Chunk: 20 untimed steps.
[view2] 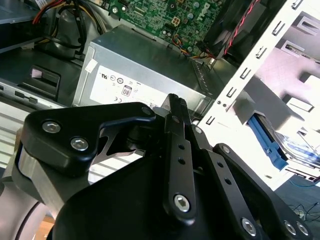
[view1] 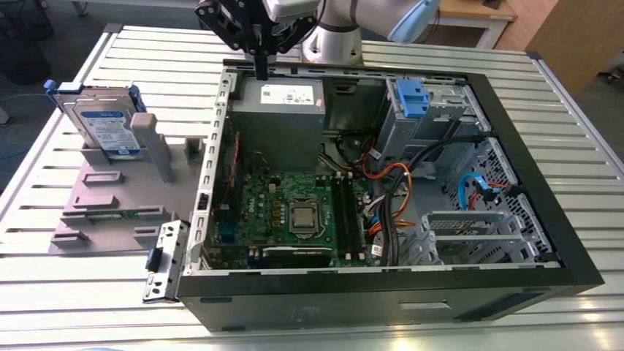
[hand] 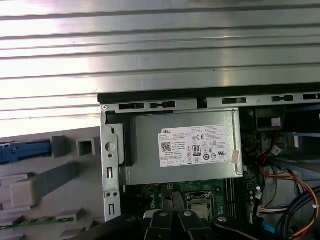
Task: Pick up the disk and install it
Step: 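Reach for the disk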
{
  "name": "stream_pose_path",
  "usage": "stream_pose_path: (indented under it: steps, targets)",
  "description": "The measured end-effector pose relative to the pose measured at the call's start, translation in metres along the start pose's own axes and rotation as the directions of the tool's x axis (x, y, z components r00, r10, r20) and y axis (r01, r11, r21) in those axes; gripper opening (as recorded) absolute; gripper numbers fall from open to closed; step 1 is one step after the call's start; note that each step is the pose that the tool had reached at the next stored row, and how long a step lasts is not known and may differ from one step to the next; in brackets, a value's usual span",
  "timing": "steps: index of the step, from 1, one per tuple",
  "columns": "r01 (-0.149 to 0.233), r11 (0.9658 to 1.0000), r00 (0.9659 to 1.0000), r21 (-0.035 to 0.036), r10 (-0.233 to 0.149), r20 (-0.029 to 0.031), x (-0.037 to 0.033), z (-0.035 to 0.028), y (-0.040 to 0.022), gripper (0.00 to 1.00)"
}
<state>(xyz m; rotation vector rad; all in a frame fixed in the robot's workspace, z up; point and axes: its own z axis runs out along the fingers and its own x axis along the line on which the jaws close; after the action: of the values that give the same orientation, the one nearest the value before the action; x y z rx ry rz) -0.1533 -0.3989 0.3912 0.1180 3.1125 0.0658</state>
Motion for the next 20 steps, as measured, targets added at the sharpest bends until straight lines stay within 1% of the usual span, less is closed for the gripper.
stream_pose_path:
  steps: [5, 7, 20]
  targets:
    - [0.000, 1.0000, 1.0000, 0.0000, 0.000, 0.0000, 0.0009, 0.0000, -0.0001, 0.11]
    - [0.000, 1.0000, 1.0000, -0.0001, 0.000, 0.0000, 0.0048, 0.0001, -0.0004, 0.11]
    - [0.000, 1.0000, 1.0000, 0.0000, 0.000, 0.0000, 0.0079, 0.0000, -0.0006, 0.11]
